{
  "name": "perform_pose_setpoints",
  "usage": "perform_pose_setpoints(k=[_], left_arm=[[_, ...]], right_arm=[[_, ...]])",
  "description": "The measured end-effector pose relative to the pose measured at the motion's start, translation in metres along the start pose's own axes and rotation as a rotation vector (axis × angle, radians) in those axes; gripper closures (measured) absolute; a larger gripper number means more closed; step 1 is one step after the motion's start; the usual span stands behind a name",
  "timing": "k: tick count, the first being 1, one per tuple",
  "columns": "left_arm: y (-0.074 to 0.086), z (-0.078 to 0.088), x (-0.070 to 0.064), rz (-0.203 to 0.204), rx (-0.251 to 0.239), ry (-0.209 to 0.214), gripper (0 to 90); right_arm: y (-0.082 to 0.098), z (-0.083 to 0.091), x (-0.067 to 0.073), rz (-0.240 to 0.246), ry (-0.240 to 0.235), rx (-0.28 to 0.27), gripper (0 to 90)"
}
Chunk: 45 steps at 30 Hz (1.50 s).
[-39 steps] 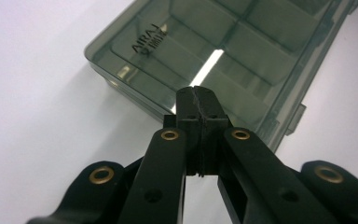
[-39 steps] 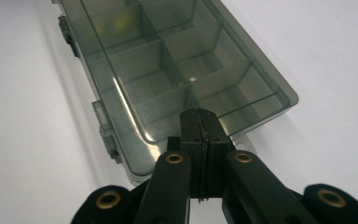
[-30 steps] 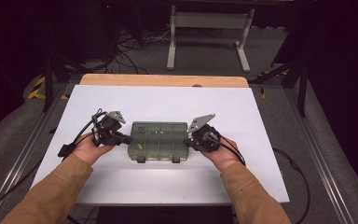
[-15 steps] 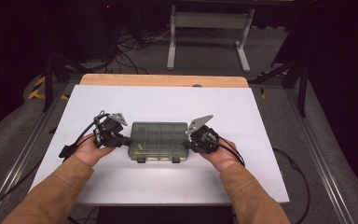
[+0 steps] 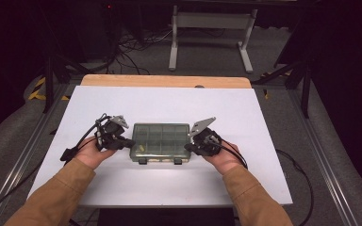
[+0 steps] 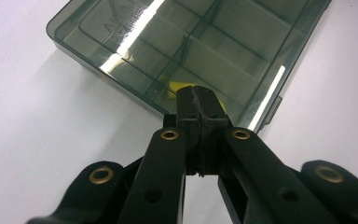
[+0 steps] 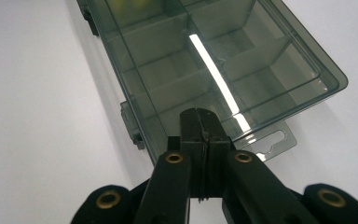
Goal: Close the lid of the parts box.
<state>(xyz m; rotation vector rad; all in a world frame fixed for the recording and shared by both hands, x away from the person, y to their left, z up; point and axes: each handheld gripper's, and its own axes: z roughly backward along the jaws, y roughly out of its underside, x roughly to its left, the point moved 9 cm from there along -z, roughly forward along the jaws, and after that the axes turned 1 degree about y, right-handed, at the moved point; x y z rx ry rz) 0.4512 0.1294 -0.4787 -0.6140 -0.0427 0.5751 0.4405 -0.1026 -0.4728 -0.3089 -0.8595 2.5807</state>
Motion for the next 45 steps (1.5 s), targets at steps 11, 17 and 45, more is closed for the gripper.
perform_pose_setpoints(k=[11, 17, 45], left_arm=[[-0.009, 0.014, -0.002, 0.033, -0.107, 0.014, 59.9], [-0.016, 0.025, -0.008, 0.055, -0.199, 0.045, 21.8], [0.003, 0.088, -0.021, -0.052, -0.591, -0.081, 0.7]], right_arm=[[-0.01, 0.011, 0.001, 0.008, 0.034, -0.038, 65.8], [-0.019, 0.019, -0.002, -0.018, 0.052, -0.099, 35.5], [-0.015, 0.071, 0.002, -0.012, 0.15, -0.392, 0.8]])
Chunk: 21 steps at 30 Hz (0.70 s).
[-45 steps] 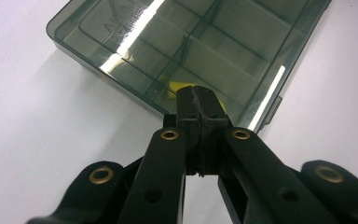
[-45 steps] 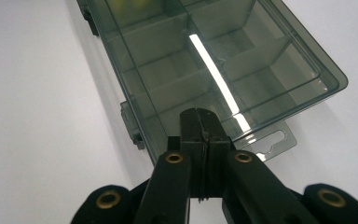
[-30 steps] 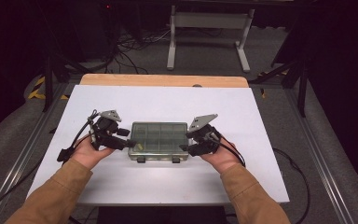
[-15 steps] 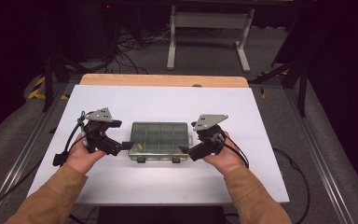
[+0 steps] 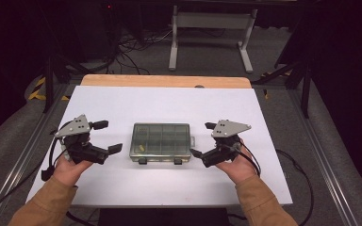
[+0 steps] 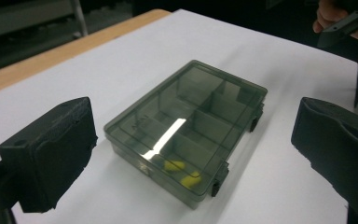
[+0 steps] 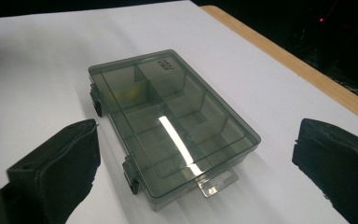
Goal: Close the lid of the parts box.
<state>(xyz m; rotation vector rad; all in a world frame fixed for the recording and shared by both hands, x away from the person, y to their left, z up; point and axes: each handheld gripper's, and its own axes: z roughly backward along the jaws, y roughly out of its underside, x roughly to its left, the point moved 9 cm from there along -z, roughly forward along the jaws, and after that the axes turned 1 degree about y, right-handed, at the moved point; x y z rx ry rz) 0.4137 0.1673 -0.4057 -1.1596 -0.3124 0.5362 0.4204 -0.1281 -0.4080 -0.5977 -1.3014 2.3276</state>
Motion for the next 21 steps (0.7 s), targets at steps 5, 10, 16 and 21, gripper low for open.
perform_pose_setpoints(k=[5, 10, 16, 21], left_arm=[[0.006, 0.012, 0.003, 0.0, -0.051, -0.033, 0.9], [0.018, 0.024, 0.008, -0.004, -0.111, -0.057, 0.9], [0.033, 0.032, 0.009, 0.0, -0.157, -0.083, 0.8], [0.047, 0.037, 0.011, 0.005, -0.181, -0.1, 0.6]], right_arm=[[0.005, 0.01, 0.0, 0.006, 0.014, -0.056, 0.8], [0.013, 0.022, -0.003, 0.001, 0.047, -0.108, 0.9], [0.02, 0.032, -0.006, 0.002, 0.074, -0.152, 1.0], [0.034, 0.038, -0.006, 0.002, 0.101, -0.176, 1.0]])
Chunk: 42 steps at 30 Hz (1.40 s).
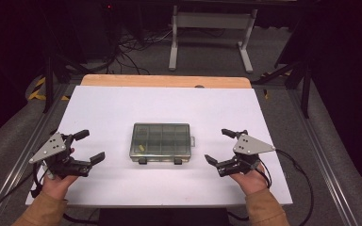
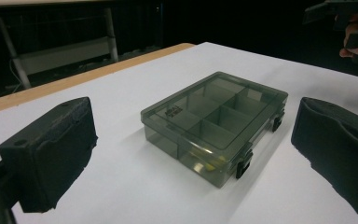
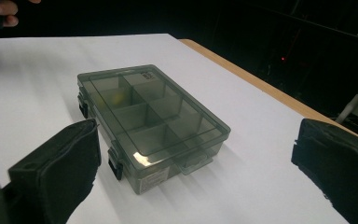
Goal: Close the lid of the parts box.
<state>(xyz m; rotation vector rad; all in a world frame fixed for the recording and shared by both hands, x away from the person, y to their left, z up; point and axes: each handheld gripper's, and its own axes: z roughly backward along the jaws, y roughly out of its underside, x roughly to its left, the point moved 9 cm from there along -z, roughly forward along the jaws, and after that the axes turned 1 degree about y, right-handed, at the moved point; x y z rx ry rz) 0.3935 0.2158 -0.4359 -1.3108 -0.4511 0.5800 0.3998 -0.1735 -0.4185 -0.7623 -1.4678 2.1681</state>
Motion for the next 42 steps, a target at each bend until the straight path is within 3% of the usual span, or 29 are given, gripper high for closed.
perform_pose_setpoints(k=[5, 8, 11, 14, 21, 25, 29, 42], left_arm=[[0.014, 0.003, 0.004, -0.013, -0.017, -0.019, 0.5], [0.023, 0.003, 0.007, -0.001, -0.011, -0.029, 0.5], [0.031, 0.003, 0.01, 0.033, -0.037, -0.038, 0.5], [0.036, 0.003, 0.011, 0.024, -0.035, -0.042, 0.5], [0.05, 0.002, 0.012, 0.057, -0.028, -0.032, 0.4], [0.055, 0.0, 0.013, 0.06, -0.015, -0.023, 0.4], [0.057, -0.004, 0.011, 0.046, 0.005, -0.008, 0.4], [0.057, -0.002, 0.014, 0.101, -0.019, 0.011, 0.4]], right_arm=[[0.01, 0.006, -0.004, -0.02, 0.031, -0.032, 1.0], [0.017, 0.008, -0.005, -0.029, 0.041, -0.041, 1.0], [0.027, 0.01, -0.005, -0.04, 0.051, -0.052, 1.1], [0.035, 0.01, -0.006, -0.042, 0.06, -0.049, 1.1], [0.058, 0.011, -0.003, -0.07, 0.082, -0.033, 1.1], [0.066, 0.013, -0.002, -0.095, 0.084, -0.046, 1.1], [0.074, 0.012, -0.002, -0.105, 0.092, -0.025, 1.1], [0.076, 0.006, -0.005, -0.117, 0.105, 0.0, 1.7]])
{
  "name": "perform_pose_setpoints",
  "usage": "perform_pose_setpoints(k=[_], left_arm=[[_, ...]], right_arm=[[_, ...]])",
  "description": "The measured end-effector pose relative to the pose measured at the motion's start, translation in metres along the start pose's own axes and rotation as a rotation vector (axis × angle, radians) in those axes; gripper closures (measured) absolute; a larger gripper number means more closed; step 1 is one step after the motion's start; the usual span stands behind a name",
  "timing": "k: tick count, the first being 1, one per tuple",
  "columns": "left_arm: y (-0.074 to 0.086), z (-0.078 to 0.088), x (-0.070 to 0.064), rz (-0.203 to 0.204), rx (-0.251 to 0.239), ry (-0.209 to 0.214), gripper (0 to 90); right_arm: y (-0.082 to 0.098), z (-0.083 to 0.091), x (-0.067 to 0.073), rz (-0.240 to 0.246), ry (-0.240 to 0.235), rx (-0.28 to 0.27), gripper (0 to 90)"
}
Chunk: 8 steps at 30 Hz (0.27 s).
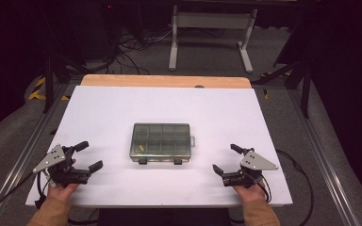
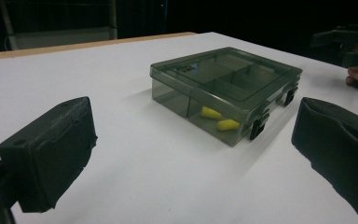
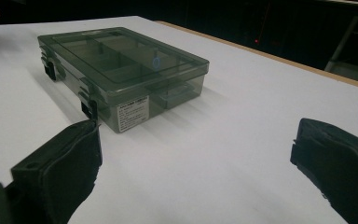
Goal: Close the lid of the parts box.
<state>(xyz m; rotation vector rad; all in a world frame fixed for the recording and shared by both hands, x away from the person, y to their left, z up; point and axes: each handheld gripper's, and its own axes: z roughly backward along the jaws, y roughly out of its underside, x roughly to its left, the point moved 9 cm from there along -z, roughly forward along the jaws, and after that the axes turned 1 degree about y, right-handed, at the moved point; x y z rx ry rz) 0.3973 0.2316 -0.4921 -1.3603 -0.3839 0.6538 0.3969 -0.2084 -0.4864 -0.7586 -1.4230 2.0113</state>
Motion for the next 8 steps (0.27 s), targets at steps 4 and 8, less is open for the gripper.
perform_pose_setpoints(k=[4, 8], left_arm=[[-0.0012, 0.0009, 0.0006, 0.01, -0.016, 0.003, 0.4], [-0.0014, 0.0011, 0.0003, 0.012, -0.018, 0.003, 0.4]], right_arm=[[0.0003, -0.0002, -0.0009, -0.001, 0.008, 0.003, 1.8], [-0.0002, 0.0001, -0.0014, 0.003, 0.018, 0.001, 1.8]])
